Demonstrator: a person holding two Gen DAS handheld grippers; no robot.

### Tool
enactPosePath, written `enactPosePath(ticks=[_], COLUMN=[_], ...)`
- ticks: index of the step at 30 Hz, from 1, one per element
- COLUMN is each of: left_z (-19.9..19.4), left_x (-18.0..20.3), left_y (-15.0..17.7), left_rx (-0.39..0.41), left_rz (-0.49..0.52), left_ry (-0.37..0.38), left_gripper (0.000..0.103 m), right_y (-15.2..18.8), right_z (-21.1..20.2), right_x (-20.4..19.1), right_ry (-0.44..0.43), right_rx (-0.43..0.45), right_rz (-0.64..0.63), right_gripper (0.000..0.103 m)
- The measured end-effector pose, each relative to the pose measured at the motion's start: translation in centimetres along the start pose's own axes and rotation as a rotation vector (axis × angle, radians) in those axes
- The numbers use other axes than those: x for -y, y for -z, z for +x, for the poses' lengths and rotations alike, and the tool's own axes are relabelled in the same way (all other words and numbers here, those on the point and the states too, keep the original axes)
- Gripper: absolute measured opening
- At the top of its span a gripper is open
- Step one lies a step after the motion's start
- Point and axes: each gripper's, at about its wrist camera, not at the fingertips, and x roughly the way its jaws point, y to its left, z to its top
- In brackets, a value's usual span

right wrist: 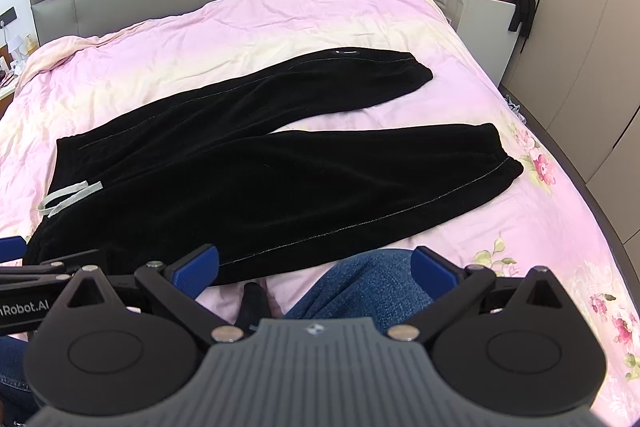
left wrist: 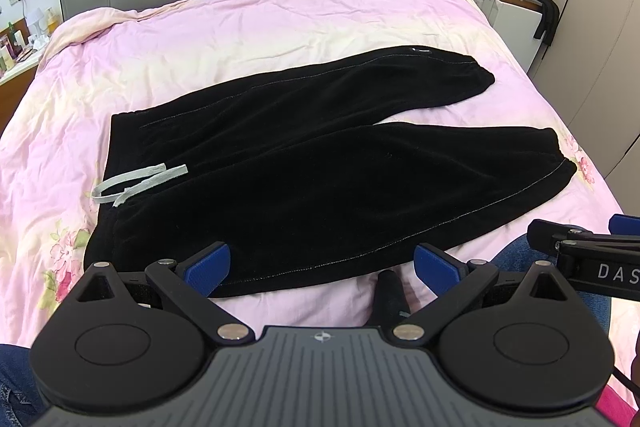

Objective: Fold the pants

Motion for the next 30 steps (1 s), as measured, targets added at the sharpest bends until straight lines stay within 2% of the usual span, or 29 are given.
enactPosePath(ticks=[12, 17, 21, 24, 30], left_z=[3.2, 5.2, 7.1, 8.4, 11.1], left_x=[-1.1, -2.2, -4.0, -6.1, -10.0], left_y=[-0.4, -0.3, -0.1, 0.3, 1.3], left_rx=[-0.044, -0.052, -0.052, -0.037, -0.060], left_rz=[-0.025, -0.043, -0.060, -0.103, -0.219], left_ry=[0.009, 0.003, -0.010, 0.000, 0.030], left_gripper=[0.103, 0.103, 0.103, 0.103, 0.103], right_y=[-1.0, -1.4, -2.1, -2.7, -4.1], right_z=[3.2, 5.4, 7.7, 9.0, 11.4], right_x=[1.3, 2.8, 5.0, 7.0, 12.1], right_ry=[-0.008, -0.056, -0.091, -0.111, -0.107], right_rx=[-0.025, 0.014, 0.006, 0.028, 0.139], right_rz=[0.061, 0.081, 0.124, 0.166, 0.294], right_gripper=[0.098, 0.098, 0.098, 0.098, 0.098])
